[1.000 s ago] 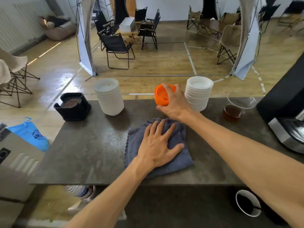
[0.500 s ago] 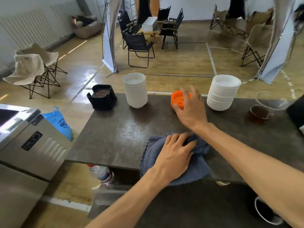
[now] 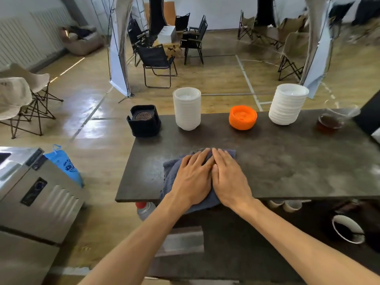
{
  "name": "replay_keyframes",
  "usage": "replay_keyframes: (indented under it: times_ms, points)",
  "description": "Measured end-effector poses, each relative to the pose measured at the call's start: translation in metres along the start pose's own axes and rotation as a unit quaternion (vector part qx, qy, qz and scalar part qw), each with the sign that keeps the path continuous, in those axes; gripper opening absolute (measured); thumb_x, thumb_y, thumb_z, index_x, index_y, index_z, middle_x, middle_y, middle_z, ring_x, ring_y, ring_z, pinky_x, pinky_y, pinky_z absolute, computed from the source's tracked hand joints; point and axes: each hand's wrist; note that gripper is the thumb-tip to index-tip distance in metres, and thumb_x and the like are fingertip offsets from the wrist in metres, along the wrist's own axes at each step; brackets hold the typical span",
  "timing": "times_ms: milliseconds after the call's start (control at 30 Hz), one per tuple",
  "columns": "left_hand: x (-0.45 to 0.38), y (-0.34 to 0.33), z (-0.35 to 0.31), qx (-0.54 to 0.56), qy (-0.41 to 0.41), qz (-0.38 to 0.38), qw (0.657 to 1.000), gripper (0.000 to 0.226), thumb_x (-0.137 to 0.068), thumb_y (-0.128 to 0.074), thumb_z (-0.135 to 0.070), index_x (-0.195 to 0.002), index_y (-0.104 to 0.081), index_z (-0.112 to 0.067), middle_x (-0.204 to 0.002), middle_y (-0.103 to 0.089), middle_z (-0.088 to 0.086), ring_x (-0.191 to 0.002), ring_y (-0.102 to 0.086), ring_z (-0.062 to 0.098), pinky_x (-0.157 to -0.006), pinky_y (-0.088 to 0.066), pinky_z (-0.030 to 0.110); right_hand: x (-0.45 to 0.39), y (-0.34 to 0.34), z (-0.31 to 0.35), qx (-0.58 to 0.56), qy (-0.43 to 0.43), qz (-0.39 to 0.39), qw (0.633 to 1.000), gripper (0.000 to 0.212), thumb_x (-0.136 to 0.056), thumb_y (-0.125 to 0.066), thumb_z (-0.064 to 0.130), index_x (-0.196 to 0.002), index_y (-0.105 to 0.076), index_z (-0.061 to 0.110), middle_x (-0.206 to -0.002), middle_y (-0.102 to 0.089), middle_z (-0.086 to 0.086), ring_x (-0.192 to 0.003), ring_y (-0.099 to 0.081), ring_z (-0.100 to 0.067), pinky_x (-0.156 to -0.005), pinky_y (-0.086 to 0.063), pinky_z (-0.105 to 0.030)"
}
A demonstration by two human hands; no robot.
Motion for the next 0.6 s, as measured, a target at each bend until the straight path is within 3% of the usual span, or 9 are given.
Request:
replay_keyframes:
  times_ms: [100, 233, 333, 400, 433, 500, 600]
  points:
    - [0.018, 0.009, 0.01, 0.036, 0.057, 0.014, 0.998, 0.058, -0.099, -0.032, -0.042, -0.155, -0.025, -0.028, -0.161, -0.029, 0.008, -0.148, -0.026, 0.026, -0.122, -0.018, 0.044, 0.006, -0.006, 0.007, 0.034, -0.001, -0.001, 0.999, 0.068, -0.097, -0.012, 0.04, -0.153, -0.031, 0.009, -0.157, -0.037, -0.014, -0.148, -0.03, -0.024, -0.121, -0.028, -0.041]
    - [0.047, 0.01, 0.013, 0.045, 0.174, 0.013, 0.984, 0.064, -0.099, -0.032, -0.045, -0.157, -0.018, -0.02, -0.162, -0.021, 0.015, -0.15, -0.019, 0.03, -0.123, -0.013, 0.043, 0.011, -0.004, 0.006, 0.036, -0.035, 0.015, 0.999, 0.061, -0.1, -0.018, 0.036, -0.154, -0.03, 0.009, -0.16, -0.032, -0.015, -0.15, -0.027, -0.026, -0.122, -0.025, -0.04]
    - [0.043, 0.007, 0.003, 0.139, 0.176, -0.036, 0.974, 0.053, -0.1, -0.047, -0.027, -0.15, -0.037, -0.015, -0.147, -0.044, 0.01, -0.134, -0.042, 0.026, -0.113, -0.037, 0.044, 0.011, -0.002, 0.016, 0.065, -0.045, 0.032, 0.996, 0.056, -0.103, -0.025, 0.029, -0.156, -0.023, 0.011, -0.163, -0.021, -0.019, -0.151, -0.02, -0.032, -0.121, -0.026, -0.043]
    - [0.034, 0.008, -0.002, 0.206, 0.157, -0.081, 0.963, 0.048, -0.093, -0.057, -0.012, -0.141, -0.051, -0.014, -0.135, -0.054, 0.006, -0.121, -0.05, 0.022, -0.103, -0.045, 0.04, 0.011, -0.001, 0.023, 0.039, -0.045, 0.013, 0.998, 0.058, -0.101, -0.04, 0.019, -0.156, -0.024, 0.012, -0.161, -0.019, -0.024, -0.15, -0.019, -0.038, -0.12, -0.027, -0.048]
    - [0.03, 0.008, -0.003, 0.205, 0.132, -0.097, 0.965, 0.049, -0.09, -0.06, -0.007, -0.138, -0.055, -0.014, -0.132, -0.056, 0.006, -0.119, -0.051, 0.021, -0.103, -0.046, 0.038, 0.012, -0.002, 0.025, 0.037, -0.028, -0.002, 0.999, 0.059, -0.1, -0.042, 0.018, -0.156, -0.025, 0.011, -0.161, -0.021, -0.025, -0.15, -0.019, -0.039, -0.12, -0.025, -0.05]
    - [0.026, 0.01, 0.002, 0.155, 0.071, -0.114, 0.979, 0.047, -0.087, -0.064, -0.006, -0.134, -0.059, -0.014, -0.132, -0.059, 0.006, -0.119, -0.051, 0.023, -0.102, -0.046, 0.037, 0.01, -0.005, 0.032, 0.071, -0.015, 0.001, 0.997, 0.06, -0.101, -0.028, 0.033, -0.156, -0.021, 0.012, -0.162, -0.022, -0.02, -0.151, -0.015, -0.037, -0.122, -0.019, -0.052]
    - [0.025, 0.013, 0.022, 0.106, 0.044, -0.117, 0.987, 0.043, -0.087, -0.066, -0.007, -0.13, -0.063, -0.013, -0.133, -0.06, 0.008, -0.12, -0.053, 0.026, -0.1, -0.048, 0.043, 0.001, -0.016, 0.045, 0.111, -0.053, 0.064, 0.99, 0.066, -0.103, -0.022, 0.045, -0.159, -0.004, 0.017, -0.167, -0.006, -0.014, -0.153, 0.0, -0.038, -0.124, -0.007, -0.051]
Point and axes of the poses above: each hand's wrist, its own x-axis away from the middle knuckle, its own y-axis out of the back of the hand, z = x × y
